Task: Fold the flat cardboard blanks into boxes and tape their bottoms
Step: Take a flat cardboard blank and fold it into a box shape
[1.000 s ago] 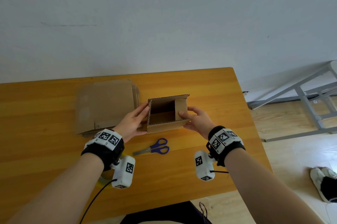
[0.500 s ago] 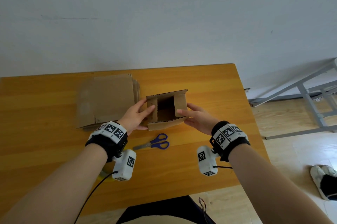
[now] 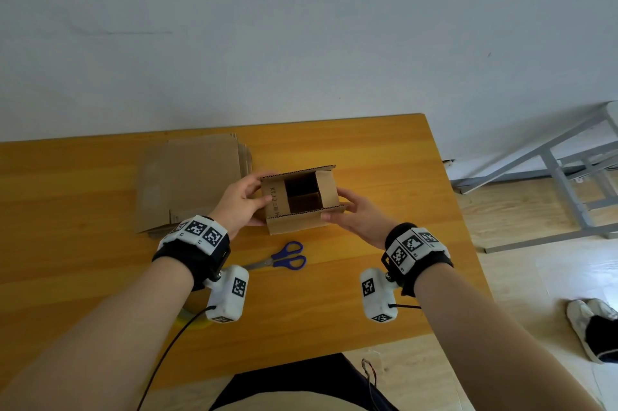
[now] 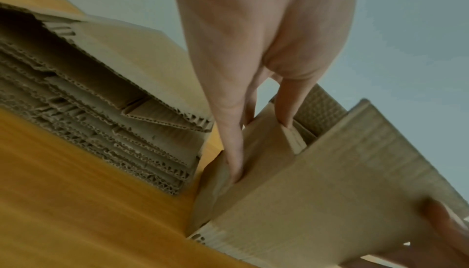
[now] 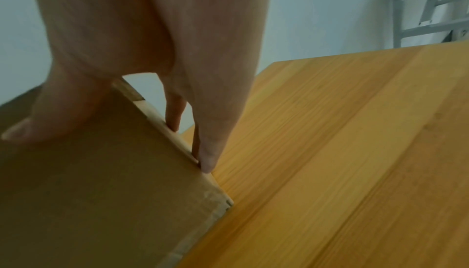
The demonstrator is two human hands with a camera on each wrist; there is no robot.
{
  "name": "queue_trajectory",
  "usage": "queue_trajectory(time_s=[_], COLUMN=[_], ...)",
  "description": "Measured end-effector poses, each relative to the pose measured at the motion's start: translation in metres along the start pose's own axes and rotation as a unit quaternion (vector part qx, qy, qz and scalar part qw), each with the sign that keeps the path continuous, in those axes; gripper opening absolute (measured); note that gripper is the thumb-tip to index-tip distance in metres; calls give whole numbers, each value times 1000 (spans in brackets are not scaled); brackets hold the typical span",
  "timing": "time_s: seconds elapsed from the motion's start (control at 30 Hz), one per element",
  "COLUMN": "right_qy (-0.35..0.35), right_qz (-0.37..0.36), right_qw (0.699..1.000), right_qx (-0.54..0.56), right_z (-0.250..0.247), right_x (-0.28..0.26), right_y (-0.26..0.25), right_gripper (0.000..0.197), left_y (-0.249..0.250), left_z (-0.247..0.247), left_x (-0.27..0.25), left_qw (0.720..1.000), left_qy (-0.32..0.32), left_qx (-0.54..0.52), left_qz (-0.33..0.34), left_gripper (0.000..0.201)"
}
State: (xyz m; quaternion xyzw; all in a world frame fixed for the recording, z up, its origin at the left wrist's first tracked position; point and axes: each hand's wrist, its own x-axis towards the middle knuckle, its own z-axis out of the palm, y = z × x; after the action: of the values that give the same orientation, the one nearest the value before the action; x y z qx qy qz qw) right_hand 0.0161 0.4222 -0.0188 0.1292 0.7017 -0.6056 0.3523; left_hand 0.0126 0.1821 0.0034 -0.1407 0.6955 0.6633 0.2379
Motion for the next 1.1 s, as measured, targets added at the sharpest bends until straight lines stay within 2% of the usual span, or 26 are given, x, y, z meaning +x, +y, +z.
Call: queue_trajectory(time_s=[0.17, 0.37, 0.5, 0.67, 0.77, 0.83, 0.9, 1.0, 1.1], right_qy=[21, 2, 3, 20, 24, 28, 50, 99, 127], right_qz=[-41, -99, -83, -55, -33, -30, -37, -41, -56], right_qw=[999, 995, 996, 998, 999, 999, 998, 993, 989], right_qx=[-9, 18, 16, -14, -5, -1, -22, -51, -52], right_z=[1, 1, -1, 1, 0, 1, 3, 6, 8], right_x=[-4, -7, -6, -6, -5, -2, 2, 9, 11], right_y=[-2, -6, -6, -10, -13, -13, -14, -13, -10], right_gripper=[76, 63, 55, 31, 16, 11, 17, 37, 47], left_y=[4, 5, -1, -7, -7, -6, -5, -5, -8], left_z=[1, 4, 3, 2, 0, -1, -2, -2, -3], left_x=[0, 1, 4, 8, 9, 10, 9, 6, 6], left_qw=[1000, 999, 999, 999, 999, 999, 998, 1000, 999], left_qy=[-5, 26, 38, 36, 28, 10, -2, -6, -8], left_qx=[19, 0, -15, 5, 1, -48, -67, -1, 43], left_qz=[6, 20, 32, 36, 19, -3, -8, 5, 22], left_gripper=[47, 47, 46, 40, 44, 46, 39, 21, 30])
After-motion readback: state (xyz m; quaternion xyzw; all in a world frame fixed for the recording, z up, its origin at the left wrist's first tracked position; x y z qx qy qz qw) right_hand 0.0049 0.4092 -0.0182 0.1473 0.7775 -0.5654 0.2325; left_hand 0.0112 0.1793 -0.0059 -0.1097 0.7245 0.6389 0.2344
